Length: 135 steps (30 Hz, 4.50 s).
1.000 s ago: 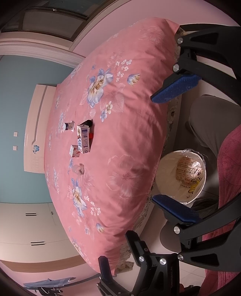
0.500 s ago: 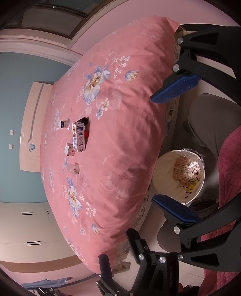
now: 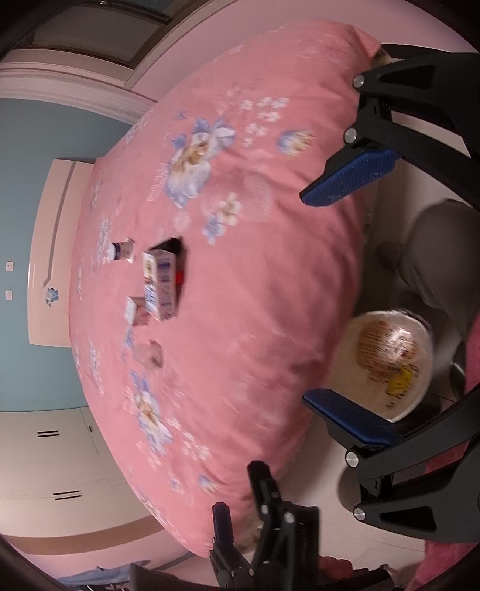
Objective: Collect trash
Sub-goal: 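Grasp the clear plastic cup with the left tool while the right tool grasps the white medicine box, then carry the cup in the left tool and the box in the right tool over the bin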
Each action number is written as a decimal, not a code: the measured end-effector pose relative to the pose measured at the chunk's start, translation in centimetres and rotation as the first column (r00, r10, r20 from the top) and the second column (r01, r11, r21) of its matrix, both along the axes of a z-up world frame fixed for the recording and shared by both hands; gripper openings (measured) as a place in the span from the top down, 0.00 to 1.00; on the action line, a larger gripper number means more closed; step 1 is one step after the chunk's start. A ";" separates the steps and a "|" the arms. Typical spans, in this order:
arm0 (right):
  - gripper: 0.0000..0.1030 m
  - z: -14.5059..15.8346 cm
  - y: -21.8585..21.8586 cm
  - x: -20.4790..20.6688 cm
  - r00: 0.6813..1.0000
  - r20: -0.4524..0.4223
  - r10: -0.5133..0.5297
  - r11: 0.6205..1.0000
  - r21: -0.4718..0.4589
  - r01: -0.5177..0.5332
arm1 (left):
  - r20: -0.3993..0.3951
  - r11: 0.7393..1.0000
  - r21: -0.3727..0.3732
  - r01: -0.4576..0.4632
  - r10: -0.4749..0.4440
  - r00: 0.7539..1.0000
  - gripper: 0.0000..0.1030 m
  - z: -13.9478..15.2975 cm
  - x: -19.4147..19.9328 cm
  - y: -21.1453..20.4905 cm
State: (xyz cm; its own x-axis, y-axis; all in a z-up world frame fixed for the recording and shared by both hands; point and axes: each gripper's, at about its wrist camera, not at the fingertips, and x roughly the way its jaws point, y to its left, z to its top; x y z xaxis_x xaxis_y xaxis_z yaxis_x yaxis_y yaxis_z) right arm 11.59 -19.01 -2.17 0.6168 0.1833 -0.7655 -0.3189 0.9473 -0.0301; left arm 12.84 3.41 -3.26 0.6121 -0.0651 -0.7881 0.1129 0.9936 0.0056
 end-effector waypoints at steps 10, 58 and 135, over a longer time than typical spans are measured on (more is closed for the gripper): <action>0.07 4.4 -0.1 14.1 0.998 0.057 0.019 1.000 0.013 -0.019 | 0.006 0.993 -0.037 -0.113 0.114 0.994 0.03 2.6 13.9 3.0; 0.54 -5.4 16.1 42.1 0.863 -0.270 0.427 0.852 -0.201 -0.484 | -0.211 0.994 0.008 -0.107 0.106 0.972 0.49 -5.4 33.8 5.4; 0.54 -6.7 5.7 4.1 0.882 -0.313 0.352 0.920 -0.058 -0.388 | -0.233 0.998 0.037 0.042 -0.032 0.972 0.49 -5.4 -0.4 1.7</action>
State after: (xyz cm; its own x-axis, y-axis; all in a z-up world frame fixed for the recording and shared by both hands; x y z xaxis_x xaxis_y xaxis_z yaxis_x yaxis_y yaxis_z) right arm 15.72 -13.27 -8.85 0.2680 0.2538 -0.9294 -0.6569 0.7538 0.0164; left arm 12.47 5.10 -8.67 0.4096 -0.0485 -0.9110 0.1525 0.9882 0.0160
